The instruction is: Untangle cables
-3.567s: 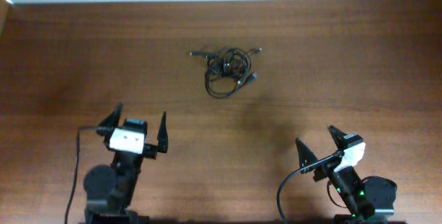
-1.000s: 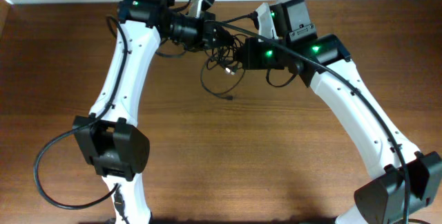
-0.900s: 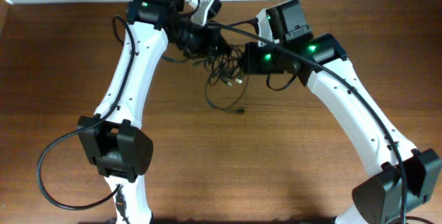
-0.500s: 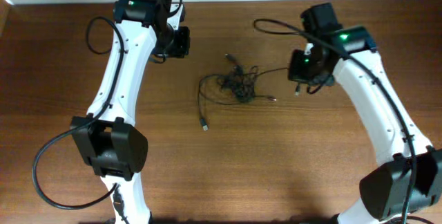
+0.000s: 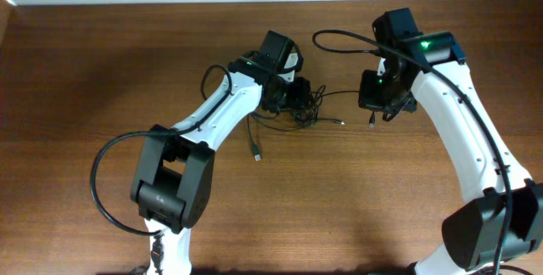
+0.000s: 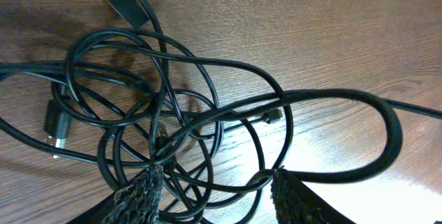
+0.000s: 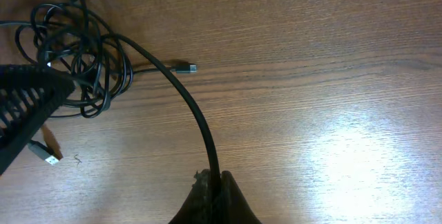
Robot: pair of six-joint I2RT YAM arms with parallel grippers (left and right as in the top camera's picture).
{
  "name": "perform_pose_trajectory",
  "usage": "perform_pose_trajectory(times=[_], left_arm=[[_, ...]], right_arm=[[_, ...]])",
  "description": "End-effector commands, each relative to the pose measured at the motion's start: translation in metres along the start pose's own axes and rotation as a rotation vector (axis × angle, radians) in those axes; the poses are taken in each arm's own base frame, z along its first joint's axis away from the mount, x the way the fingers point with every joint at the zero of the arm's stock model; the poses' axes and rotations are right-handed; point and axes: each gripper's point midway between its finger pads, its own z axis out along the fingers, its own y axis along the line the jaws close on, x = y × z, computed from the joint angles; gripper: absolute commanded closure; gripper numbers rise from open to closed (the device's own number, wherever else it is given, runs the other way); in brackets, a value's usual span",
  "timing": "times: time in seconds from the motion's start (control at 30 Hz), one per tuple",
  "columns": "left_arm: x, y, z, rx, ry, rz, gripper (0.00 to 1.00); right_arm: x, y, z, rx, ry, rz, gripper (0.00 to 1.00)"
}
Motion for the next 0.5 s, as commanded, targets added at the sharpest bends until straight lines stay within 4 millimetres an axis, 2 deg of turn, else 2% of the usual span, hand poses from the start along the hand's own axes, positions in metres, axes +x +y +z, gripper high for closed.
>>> perform_pose_trajectory(times=[0.0,0.03,0.1,0.17,0.23,0.37,0.47], left_arm=[[0.014,0.016,0.018,-0.051,0.054,-0.049,0.47],[0.023,0.024,0.027,-0.071,0.095,-0.066,0.5],[0.028,0.033,0.03,-0.108,0.113,-0.071,0.59],[0.03,0.048,0.028,-0.193,0.105,-0.075,0.57],[0.03,0.077,0.019,-0.358,0.088,-0.061,0.57],[0.022,0.112,0.002,-0.577,0.042,0.016,0.51],[0.013,0.133,-0.014,-0.73,-0.009,0.037,0.55]], right_arm=[[0.001,0.0,0.0,0.002,0.001,-0.011,0.96],[0.001,0.0,0.0,0.002,0.001,-0.011,0.96],[0.001,0.0,0.0,0.002,0.001,-0.011,0.96],[0.0,0.0,0.0,0.002,0.0,-0.011,0.96],[0.0,0.0,0.0,0.001,0.0,-0.011,0.96],[0.0,0.0,0.0,0.0,-0.003,-0.011,0.96],[0.0,0.0,0.0,0.0,-0.003,-0.011,0.96]])
